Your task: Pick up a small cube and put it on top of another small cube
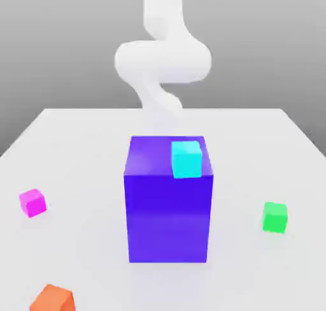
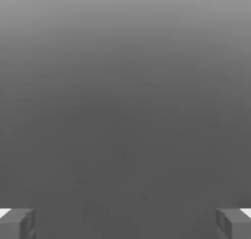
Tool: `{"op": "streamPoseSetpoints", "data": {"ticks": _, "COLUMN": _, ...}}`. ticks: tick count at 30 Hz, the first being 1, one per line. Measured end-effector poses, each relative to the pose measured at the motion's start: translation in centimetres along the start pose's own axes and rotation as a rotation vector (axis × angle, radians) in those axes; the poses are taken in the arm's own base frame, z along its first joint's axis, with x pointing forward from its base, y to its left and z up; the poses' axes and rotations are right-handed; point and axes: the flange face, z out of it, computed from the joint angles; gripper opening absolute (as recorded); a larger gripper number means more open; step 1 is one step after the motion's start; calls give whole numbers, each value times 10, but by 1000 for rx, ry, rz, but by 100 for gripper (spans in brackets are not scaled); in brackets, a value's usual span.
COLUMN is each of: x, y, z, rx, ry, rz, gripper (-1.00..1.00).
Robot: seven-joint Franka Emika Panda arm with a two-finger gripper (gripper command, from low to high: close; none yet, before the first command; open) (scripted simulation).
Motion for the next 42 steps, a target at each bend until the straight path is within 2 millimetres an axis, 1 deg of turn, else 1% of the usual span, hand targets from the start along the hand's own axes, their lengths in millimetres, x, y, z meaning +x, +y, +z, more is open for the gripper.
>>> {"op": "streamPoseSetpoints", "data": {"ticks": 4, "x": 27, "y": 46, "z": 35, "rx": -31, "ry": -34, "rz": -32, "gripper": 0}}
{"op": "streamPoseSetpoints", "data": {"ticks": 9, "x": 48, "y": 104, "z": 80, "rx": -73, "ry": -84, "rz": -79, "gripper": 0}}
{"op": "streamPoseSetpoints", "data": {"ticks": 13, "x": 56, "y": 150, "z": 116, "rx": -109, "ry": -131, "rz": -123, "gripper": 0}}
{"op": "streamPoseSetpoints", "data": {"ticks": 18, "x": 55, "y": 208, "z": 159, "rx": -153, "ry": -195, "rz": -184, "gripper": 0}}
{"op": "streamPoseSetpoints", "data": {"ticks": 24, "x": 41, "y": 277, "z": 203, "rx": -204, "ry": -282, "rz": -266, "gripper": 0}}
{"op": "streamPoseSetpoints", "data": {"ticks": 30, "x": 15, "y": 344, "z": 236, "rx": -247, "ry": -376, "rz": -356, "gripper": 0}}
{"op": "streamPoseSetpoints", "data": {"ticks": 36, "x": -17, "y": 406, "z": 256, "rx": -280, "ry": -474, "rz": -450, "gripper": 0}}
{"op": "streamPoseSetpoints", "data": {"ticks": 39, "x": -35, "y": 435, "z": 261, "rx": -293, "ry": -524, "rz": -499, "gripper": 0}}
{"op": "streamPoseSetpoints", "data": {"ticks": 42, "x": -54, "y": 464, "z": 262, "rx": -305, "ry": -572, "rz": -543, "gripper": 0}}
